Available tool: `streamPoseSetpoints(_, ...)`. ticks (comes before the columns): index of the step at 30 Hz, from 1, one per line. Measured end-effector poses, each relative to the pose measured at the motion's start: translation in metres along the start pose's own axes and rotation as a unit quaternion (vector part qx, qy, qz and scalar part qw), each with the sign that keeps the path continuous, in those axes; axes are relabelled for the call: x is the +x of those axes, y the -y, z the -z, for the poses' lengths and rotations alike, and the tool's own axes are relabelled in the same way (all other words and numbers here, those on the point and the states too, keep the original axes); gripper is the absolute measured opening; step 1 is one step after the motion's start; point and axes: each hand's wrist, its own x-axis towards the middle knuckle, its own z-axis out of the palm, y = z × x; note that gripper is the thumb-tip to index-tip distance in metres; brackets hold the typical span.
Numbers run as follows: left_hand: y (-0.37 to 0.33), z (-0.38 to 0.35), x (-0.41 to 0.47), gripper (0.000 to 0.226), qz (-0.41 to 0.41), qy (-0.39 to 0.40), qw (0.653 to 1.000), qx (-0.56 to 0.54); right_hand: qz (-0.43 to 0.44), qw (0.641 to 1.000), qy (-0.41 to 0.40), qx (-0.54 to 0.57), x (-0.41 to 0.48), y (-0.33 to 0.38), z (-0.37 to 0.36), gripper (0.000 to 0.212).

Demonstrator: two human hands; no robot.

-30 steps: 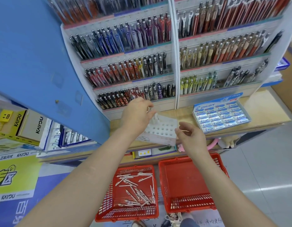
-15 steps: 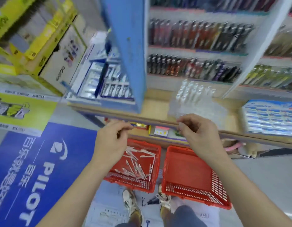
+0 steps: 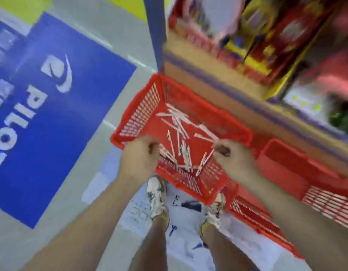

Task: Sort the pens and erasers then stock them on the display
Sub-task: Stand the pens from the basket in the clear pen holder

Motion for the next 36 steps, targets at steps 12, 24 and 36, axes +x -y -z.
streamPoseSetpoints(12,0.116,-0.268,0.178,0.047,-0.02,0.156,0.96,0.23,-0.174,0.978,0.053,-0.1,0.163,-0.168,-0.235,0.046)
streamPoseSetpoints(24,0.103,-0.312,0.207,0.036,0.089,0.057,0.994,0.034,-0.15,0.981,0.063,-0.105,0.183,-0.179,-0.261,0.032)
streamPoseSetpoints(36,0.09,-0.216,0.167,0.009,0.181,0.142,0.854,-0.466,-0.188,0.948,0.025,0.257,0.161,-0.104,-0.215,0.035)
